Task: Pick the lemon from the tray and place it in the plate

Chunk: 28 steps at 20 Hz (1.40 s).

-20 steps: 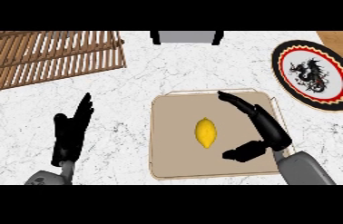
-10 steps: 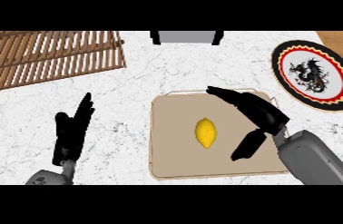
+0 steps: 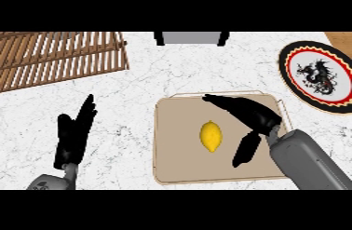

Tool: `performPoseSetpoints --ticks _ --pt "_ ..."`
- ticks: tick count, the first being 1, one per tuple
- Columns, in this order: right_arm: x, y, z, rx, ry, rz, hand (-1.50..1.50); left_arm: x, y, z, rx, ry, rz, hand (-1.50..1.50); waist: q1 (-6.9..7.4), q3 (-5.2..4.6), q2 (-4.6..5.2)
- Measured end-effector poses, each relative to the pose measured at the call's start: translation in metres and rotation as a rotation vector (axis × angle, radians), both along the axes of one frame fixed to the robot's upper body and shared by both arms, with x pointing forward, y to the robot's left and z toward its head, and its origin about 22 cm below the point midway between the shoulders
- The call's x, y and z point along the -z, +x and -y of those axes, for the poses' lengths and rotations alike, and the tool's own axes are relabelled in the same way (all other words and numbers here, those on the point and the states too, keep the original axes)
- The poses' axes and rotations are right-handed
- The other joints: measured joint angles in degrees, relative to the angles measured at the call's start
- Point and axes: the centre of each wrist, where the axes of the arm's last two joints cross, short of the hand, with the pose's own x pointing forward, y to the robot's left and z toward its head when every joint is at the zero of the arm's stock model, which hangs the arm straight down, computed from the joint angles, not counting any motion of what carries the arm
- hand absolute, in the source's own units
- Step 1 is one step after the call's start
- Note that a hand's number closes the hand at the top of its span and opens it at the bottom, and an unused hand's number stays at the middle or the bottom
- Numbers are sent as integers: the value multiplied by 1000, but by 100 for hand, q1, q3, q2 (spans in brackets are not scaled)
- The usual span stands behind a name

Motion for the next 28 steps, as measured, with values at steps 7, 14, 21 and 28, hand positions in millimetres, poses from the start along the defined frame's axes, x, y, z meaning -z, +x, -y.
performPoseSetpoints --ticks 7,14,21,28 --pt "11 2 -10 -24 -24 -24 -150 -2 -2 4 3 -6 -1 0 -2 0 -1" --pt "32 -1 -17 -31 -33 -43 -150 -3 1 -9 -2 -1 1 0 -5 1 1" --pt "45 1 -28 -33 -43 -55 -150 -4 -3 2 2 -8 5 0 -2 1 1" --pt "56 8 -33 -74 -40 20 150 -7 -2 -6 4 -5 2 0 9 0 -11"
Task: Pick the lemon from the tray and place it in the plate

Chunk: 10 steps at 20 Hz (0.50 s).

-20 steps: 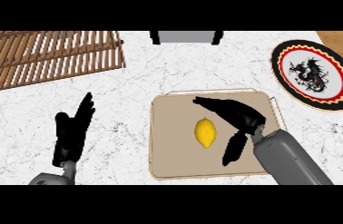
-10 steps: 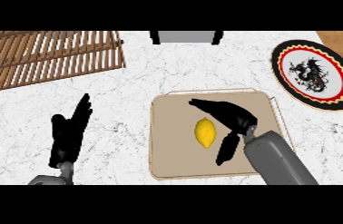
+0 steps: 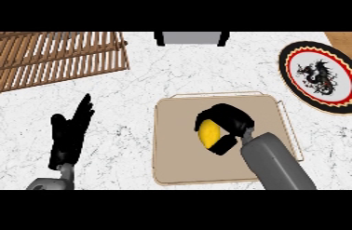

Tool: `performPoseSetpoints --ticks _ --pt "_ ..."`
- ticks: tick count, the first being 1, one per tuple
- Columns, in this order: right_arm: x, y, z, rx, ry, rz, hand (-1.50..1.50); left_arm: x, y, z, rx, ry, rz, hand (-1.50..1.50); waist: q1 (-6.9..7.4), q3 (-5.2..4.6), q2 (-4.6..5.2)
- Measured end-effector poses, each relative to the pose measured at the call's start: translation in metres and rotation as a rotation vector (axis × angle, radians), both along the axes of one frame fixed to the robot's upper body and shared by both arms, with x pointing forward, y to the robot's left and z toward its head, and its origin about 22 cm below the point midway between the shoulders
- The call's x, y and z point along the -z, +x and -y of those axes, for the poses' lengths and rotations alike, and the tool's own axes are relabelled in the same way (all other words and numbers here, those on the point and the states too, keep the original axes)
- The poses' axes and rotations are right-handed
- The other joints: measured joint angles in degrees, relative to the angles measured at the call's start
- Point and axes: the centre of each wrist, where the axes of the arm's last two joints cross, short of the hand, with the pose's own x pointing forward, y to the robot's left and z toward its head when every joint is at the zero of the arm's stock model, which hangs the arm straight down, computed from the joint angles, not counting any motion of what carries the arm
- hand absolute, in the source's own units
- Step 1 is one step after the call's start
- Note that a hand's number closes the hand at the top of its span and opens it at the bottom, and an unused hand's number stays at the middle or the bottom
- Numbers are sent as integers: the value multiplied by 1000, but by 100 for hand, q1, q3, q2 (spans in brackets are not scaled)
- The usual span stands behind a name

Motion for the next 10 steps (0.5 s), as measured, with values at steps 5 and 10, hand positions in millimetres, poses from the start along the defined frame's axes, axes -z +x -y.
performPoseSetpoints --ticks 5,10 --pt "2 -1 0 4 3 68 150 4 5 7 -5 2 1 0 -13 2 6" --pt "-5 22 32 225 -60 150 150 6 2 10 2 3 4 0 28 5 28"
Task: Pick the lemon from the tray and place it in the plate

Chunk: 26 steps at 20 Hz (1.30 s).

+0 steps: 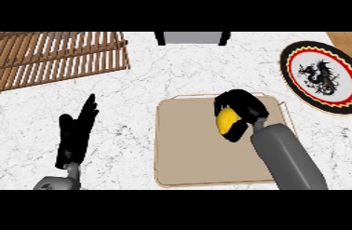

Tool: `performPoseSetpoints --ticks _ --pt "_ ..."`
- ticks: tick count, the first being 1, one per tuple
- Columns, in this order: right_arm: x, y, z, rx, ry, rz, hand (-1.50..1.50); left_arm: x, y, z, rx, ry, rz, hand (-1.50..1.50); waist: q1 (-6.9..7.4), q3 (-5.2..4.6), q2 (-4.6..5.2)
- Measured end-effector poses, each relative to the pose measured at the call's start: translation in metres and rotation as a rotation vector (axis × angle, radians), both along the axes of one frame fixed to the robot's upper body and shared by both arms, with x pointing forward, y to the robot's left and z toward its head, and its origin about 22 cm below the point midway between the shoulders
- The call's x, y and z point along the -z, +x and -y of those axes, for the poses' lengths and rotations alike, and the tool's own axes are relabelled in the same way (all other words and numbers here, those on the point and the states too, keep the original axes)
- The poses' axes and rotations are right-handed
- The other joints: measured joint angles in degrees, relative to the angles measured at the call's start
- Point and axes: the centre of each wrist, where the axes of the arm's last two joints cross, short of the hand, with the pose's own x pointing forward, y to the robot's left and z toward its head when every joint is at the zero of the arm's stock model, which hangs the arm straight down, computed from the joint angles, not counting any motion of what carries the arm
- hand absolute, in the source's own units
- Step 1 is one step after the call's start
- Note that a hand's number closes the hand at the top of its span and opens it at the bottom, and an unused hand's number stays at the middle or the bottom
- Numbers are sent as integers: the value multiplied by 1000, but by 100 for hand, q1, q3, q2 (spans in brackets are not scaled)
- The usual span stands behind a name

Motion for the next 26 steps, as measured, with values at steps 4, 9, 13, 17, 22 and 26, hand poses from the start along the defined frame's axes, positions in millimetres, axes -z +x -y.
performPoseSetpoints --ticks 4,9,13,17,22,26 --pt "-24 31 48 300 -66 76 150 1 -1 3 16 2 2 0 88 2 49" --pt "-51 54 86 527 -122 248 150 3 -3 2 22 -1 5 0 126 3 52" --pt "-79 67 93 620 -91 401 150 0 0 0 18 0 9 0 67 2 24" --pt "-104 70 102 744 -74 570 150 0 1 -3 0 3 4 0 -1 -2 -2" --pt "-119 73 123 885 -78 640 150 3 0 -7 -2 -4 -5 0 -4 -4 -5" --pt "-127 78 147 968 -66 634 150 -1 4 -5 4 -6 0 0 16 -2 6"
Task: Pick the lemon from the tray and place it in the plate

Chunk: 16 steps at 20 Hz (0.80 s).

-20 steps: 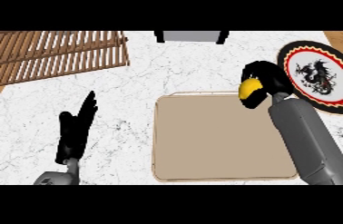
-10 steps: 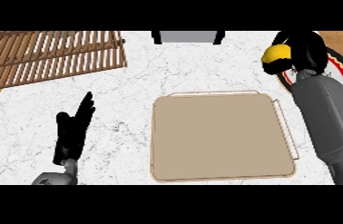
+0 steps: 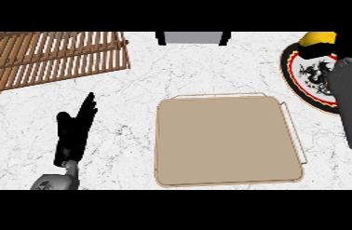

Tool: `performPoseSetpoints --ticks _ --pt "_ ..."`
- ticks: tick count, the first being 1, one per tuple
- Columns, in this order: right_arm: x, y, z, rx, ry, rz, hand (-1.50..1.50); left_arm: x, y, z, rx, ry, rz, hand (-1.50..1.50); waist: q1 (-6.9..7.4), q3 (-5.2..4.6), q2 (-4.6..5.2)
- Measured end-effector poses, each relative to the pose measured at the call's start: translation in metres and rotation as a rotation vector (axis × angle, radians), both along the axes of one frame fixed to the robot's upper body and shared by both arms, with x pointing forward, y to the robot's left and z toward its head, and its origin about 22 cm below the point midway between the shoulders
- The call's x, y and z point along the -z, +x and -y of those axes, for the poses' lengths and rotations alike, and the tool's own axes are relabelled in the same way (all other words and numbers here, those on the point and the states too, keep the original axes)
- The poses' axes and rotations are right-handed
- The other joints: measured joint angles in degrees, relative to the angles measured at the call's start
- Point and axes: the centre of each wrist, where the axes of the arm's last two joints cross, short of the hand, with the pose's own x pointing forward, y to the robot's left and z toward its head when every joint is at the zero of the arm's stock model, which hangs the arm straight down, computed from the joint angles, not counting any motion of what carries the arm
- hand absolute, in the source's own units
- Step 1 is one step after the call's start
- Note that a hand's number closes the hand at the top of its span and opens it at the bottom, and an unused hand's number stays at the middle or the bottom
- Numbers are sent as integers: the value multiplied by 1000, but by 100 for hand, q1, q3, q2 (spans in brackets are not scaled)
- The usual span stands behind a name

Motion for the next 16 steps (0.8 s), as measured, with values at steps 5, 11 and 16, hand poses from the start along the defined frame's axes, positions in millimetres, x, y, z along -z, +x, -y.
performPoseSetpoints --ticks 5,11,16 --pt "11 -1 33 62 11 -21 150 -2 0 3 11 4 2 0 32 3 12" --pt "21 -9 67 112 18 -74 150 -2 2 6 18 1 7 0 90 7 43" --pt "33 -23 96 126 59 -181 150 -3 4 3 30 0 13 0 184 16 88"
